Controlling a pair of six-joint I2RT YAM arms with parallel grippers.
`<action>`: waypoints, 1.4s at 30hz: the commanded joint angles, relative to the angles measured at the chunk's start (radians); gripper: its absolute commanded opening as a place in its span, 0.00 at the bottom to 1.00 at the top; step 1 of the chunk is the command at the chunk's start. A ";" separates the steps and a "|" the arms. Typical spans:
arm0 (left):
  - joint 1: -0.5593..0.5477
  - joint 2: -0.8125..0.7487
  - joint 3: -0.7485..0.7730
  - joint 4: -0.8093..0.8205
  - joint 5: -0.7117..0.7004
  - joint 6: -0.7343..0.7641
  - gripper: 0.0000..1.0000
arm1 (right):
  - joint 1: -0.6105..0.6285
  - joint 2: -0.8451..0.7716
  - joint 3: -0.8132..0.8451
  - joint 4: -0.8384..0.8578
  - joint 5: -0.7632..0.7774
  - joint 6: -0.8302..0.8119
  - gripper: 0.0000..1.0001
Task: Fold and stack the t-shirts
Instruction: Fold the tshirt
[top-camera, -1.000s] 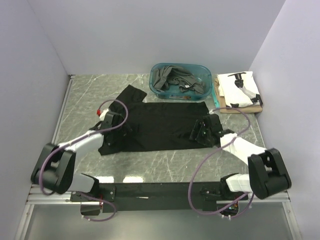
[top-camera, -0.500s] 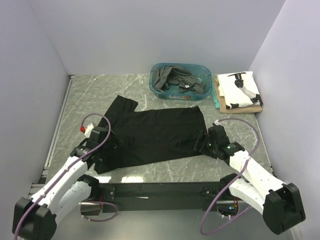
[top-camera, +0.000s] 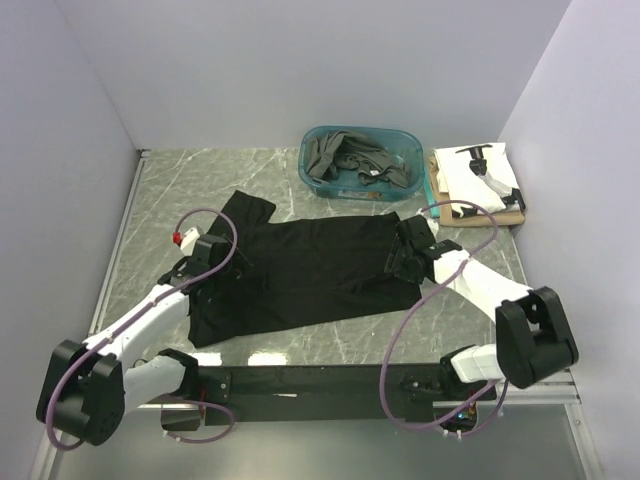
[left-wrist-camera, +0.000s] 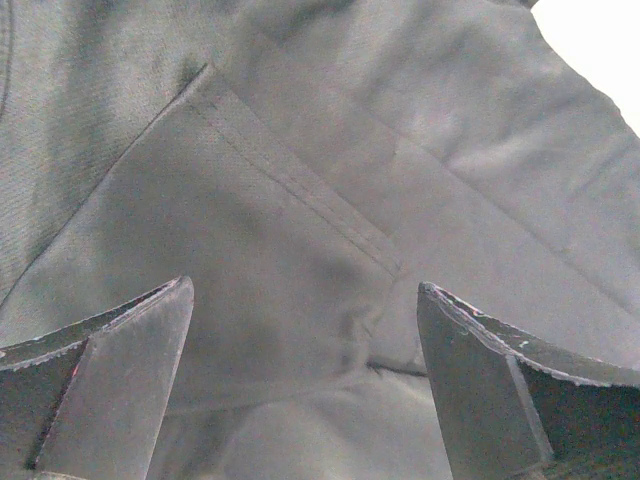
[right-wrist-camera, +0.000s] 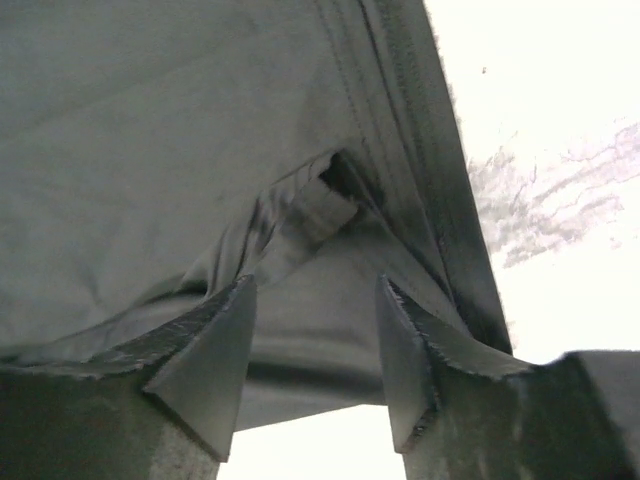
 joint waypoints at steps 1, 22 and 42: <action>0.003 0.040 -0.020 0.090 0.013 0.025 0.99 | -0.001 0.045 0.066 0.016 0.045 0.001 0.56; 0.004 0.091 -0.115 0.138 -0.007 0.008 0.99 | -0.029 0.191 0.112 0.030 0.150 0.027 0.00; 0.006 0.104 -0.091 0.089 -0.018 -0.006 0.99 | -0.063 0.176 0.156 0.032 0.157 -0.020 0.55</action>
